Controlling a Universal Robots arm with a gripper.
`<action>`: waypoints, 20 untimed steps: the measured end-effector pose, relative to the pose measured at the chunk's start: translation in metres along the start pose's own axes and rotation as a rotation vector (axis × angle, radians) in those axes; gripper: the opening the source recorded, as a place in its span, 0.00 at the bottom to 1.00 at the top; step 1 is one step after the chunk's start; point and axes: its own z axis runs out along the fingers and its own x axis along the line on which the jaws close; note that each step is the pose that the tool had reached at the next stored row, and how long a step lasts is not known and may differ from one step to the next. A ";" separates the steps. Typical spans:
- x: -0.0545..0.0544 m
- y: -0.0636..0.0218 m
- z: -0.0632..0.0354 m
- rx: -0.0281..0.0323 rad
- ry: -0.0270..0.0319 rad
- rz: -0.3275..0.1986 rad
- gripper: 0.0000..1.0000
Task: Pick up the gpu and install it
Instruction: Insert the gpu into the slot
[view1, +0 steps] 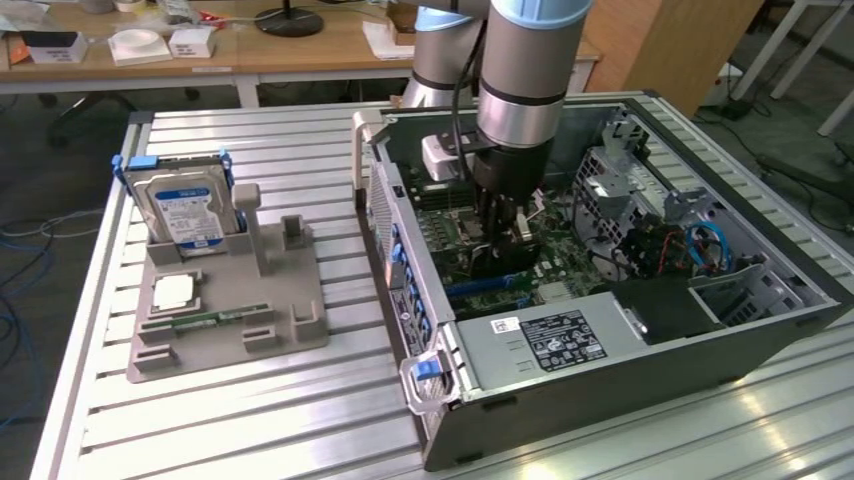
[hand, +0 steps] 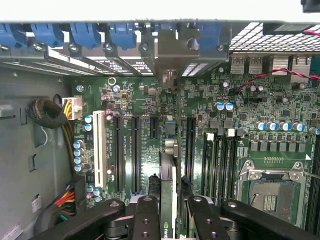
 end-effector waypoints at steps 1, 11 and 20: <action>0.000 0.0000 0.0000 0.0000 0.0000 0.000 0.26; 0.000 -0.0026 0.0002 0.0000 0.0000 0.000 0.26; 0.000 -0.0027 0.0002 0.0009 -0.0011 -0.016 0.26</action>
